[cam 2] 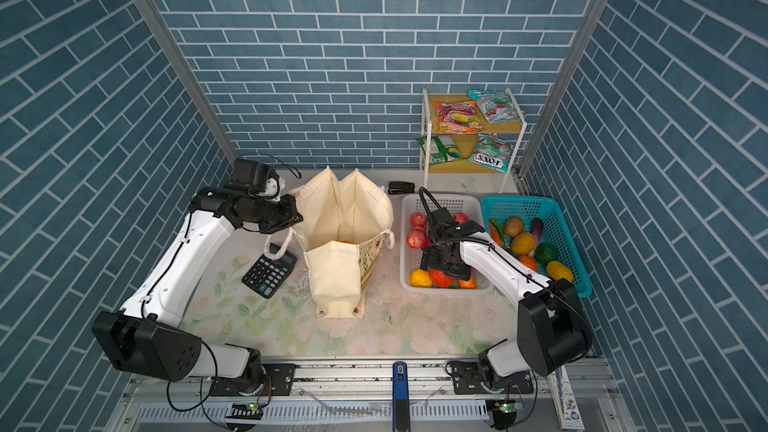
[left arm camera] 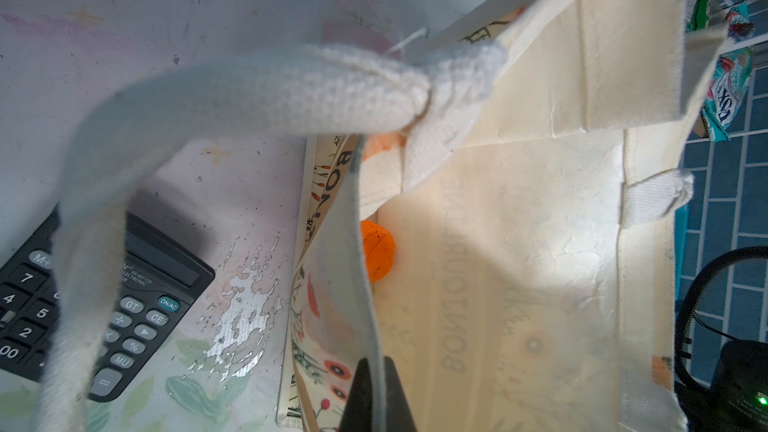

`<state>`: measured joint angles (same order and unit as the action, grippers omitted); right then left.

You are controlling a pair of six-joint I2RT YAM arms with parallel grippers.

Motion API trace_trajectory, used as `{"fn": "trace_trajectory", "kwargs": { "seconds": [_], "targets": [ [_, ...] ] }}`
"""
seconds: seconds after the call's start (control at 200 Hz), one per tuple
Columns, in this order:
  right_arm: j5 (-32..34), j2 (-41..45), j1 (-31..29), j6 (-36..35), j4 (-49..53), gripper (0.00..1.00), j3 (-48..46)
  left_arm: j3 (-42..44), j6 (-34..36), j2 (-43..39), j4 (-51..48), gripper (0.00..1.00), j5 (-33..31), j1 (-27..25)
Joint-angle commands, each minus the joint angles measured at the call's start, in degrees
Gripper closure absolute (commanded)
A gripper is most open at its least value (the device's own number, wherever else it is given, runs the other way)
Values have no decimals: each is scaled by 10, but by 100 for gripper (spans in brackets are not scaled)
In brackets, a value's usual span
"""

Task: Place the food into the grocery bag and tie it
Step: 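Close the right gripper on the red fruit in the white basket, then lift the red fruit and carry it over the open bag with the right gripper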

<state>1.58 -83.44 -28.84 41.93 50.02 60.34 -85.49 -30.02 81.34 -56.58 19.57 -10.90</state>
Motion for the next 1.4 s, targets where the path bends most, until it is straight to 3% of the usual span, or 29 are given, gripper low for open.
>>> {"fn": "trace_trajectory", "kwargs": {
  "seconds": [0.0,0.58,1.175,1.3,1.395],
  "targets": [
    [-5,-12,3,13,-3,10,-9,2,3,7,-3,100,1,-3],
    [13,8,13,-3,30,37,-6,22,-1,-2,12,100,-1,-3],
    [-36,107,14,-70,-19,38,63,37,-6,-5,25,100,3,-4],
    [-63,100,15,-88,-30,38,109,37,-7,-5,26,100,5,-3],
    [-124,87,14,-95,-43,38,149,37,-6,-7,26,100,6,-4]
  ]
}}
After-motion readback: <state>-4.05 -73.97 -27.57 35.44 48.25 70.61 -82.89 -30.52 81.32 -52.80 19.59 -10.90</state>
